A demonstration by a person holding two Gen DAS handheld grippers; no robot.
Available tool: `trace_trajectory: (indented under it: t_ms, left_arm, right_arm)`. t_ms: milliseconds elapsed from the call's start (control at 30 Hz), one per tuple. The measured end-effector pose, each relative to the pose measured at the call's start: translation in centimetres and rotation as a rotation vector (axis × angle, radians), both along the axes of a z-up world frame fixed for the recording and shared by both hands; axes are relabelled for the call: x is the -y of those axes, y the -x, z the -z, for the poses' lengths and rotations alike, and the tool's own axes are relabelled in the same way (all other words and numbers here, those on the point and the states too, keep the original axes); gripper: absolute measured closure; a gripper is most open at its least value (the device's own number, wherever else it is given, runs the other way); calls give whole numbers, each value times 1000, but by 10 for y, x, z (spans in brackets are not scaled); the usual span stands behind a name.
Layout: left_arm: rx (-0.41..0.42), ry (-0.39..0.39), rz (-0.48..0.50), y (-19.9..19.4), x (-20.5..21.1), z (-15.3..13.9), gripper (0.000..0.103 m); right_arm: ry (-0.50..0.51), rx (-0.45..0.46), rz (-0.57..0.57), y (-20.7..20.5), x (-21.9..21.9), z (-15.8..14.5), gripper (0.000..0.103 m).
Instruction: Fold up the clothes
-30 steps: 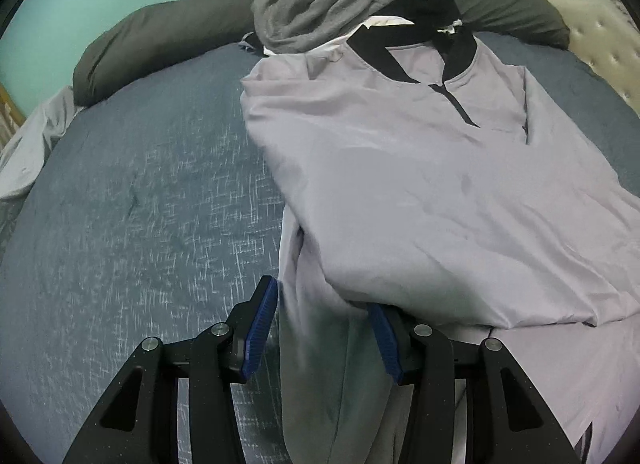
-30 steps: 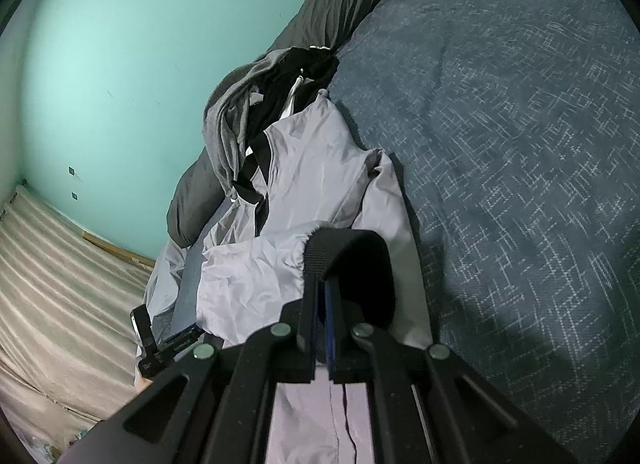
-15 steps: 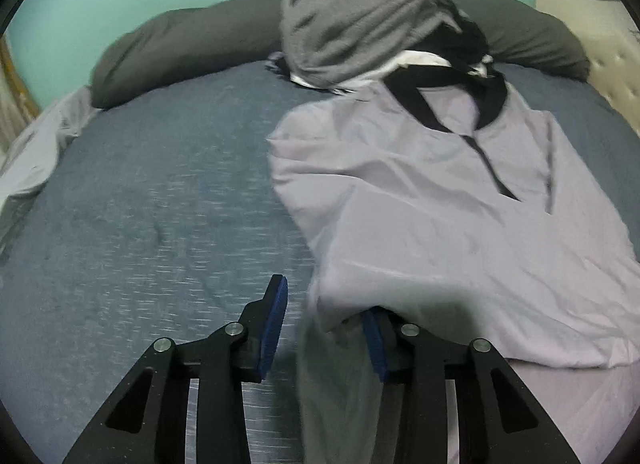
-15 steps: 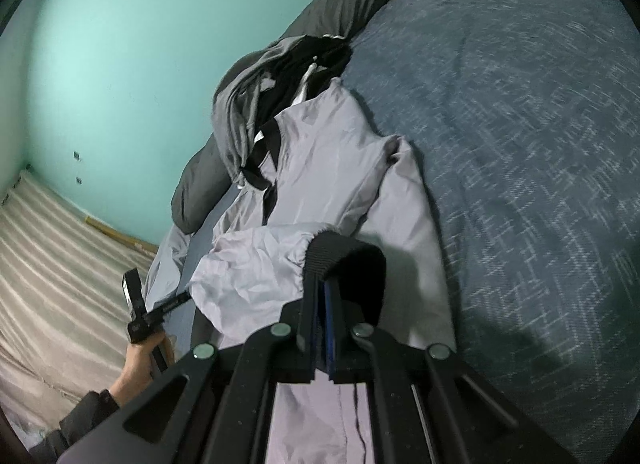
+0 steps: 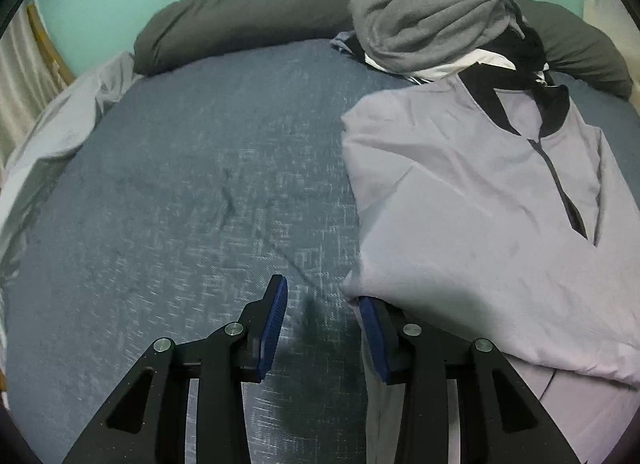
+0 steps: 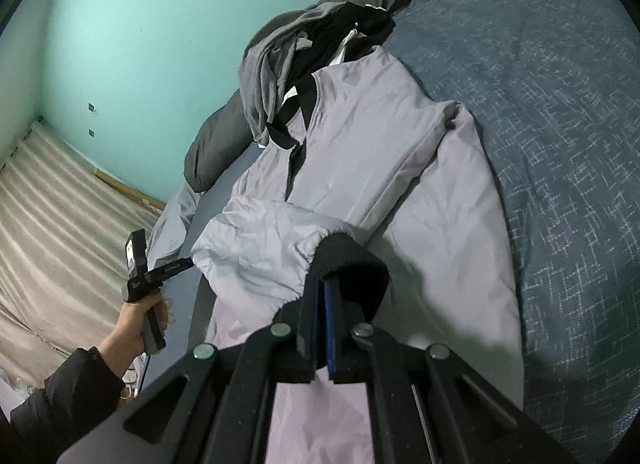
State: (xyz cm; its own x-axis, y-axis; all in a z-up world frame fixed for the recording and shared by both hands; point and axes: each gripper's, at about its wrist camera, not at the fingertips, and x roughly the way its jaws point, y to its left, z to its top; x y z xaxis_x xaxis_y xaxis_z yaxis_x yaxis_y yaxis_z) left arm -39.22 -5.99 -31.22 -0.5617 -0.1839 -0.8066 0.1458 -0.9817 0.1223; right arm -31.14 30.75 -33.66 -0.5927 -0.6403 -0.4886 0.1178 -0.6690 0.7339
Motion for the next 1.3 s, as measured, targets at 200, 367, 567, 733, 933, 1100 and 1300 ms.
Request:
trace_trajectory:
  t_ms: [200, 367, 567, 733, 933, 1100, 1300]
  left_arm:
    - [34, -24, 38, -3, 4, 18, 61]
    - [24, -75, 46, -1, 4, 26, 60]
    - [22, -66, 46, 5, 3, 28, 87]
    - [18, 72, 65, 6, 5, 14, 92]
    - [97, 101, 85, 11, 17, 23, 92]
    - [140, 77, 46, 3, 30, 37, 87]
    - [59, -54, -47, -24, 68, 10, 86]
  right_arm:
    - [-2, 11, 6, 1, -2, 3, 100]
    - [-6, 16, 9, 1, -2, 5, 100]
    - [-13, 20, 10, 4, -2, 6, 100]
    - [-14, 14, -15, 4, 2, 4, 100]
    - [-37, 20, -44, 5, 7, 4, 100]
    - [-57, 41, -56, 7, 7, 7, 100]
    - [-79, 50, -62, 5, 7, 4, 100]
